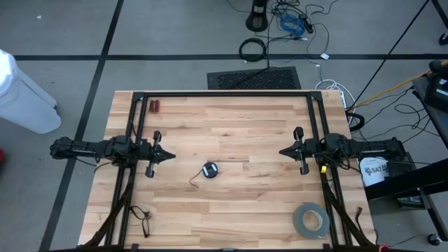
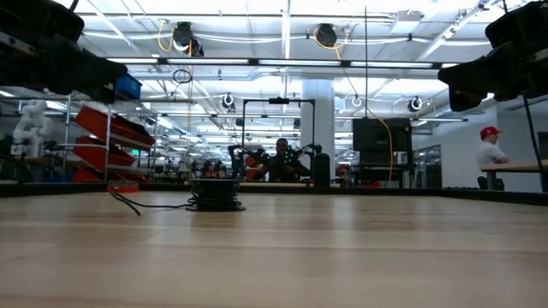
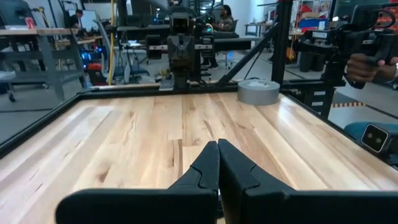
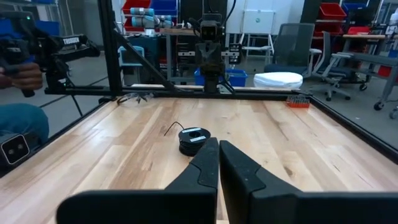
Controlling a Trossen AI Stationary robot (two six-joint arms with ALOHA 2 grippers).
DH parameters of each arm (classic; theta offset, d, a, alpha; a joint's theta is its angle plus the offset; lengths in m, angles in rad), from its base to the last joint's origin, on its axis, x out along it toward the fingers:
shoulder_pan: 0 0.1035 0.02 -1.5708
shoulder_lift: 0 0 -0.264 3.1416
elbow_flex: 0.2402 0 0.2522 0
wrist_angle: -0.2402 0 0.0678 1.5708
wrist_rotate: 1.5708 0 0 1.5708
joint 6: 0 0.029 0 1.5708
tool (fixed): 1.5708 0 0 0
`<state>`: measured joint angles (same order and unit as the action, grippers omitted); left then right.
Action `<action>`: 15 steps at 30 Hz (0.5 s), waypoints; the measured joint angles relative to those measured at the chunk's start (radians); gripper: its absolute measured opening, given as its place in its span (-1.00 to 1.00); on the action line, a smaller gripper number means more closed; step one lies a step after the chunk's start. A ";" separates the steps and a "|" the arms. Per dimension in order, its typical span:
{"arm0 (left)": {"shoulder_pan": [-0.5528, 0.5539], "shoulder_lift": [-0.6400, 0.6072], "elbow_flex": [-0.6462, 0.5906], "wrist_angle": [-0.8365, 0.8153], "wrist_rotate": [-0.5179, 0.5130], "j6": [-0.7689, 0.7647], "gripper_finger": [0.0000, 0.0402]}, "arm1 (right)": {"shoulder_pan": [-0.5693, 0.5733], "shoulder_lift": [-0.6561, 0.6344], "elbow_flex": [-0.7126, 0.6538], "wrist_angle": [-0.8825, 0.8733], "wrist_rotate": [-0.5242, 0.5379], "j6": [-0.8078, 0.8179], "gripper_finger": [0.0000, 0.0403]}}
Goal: Coil cords
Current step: Return to Home Position
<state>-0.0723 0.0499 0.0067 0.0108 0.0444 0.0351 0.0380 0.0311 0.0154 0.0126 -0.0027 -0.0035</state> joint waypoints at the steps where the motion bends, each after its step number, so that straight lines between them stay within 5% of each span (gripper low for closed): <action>1: 0.000 0.003 0.000 0.000 -0.001 -0.001 -1.00 | 0.000 0.000 0.000 0.000 0.000 0.001 -1.00; 15: 0.000 0.009 0.000 0.003 -0.024 0.006 -1.00 | 0.000 0.002 0.000 -0.001 0.000 -0.001 -1.00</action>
<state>-0.0723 0.0586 0.0067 0.0138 0.0205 0.0408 0.0380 0.0334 0.0154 0.0120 -0.0025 -0.0044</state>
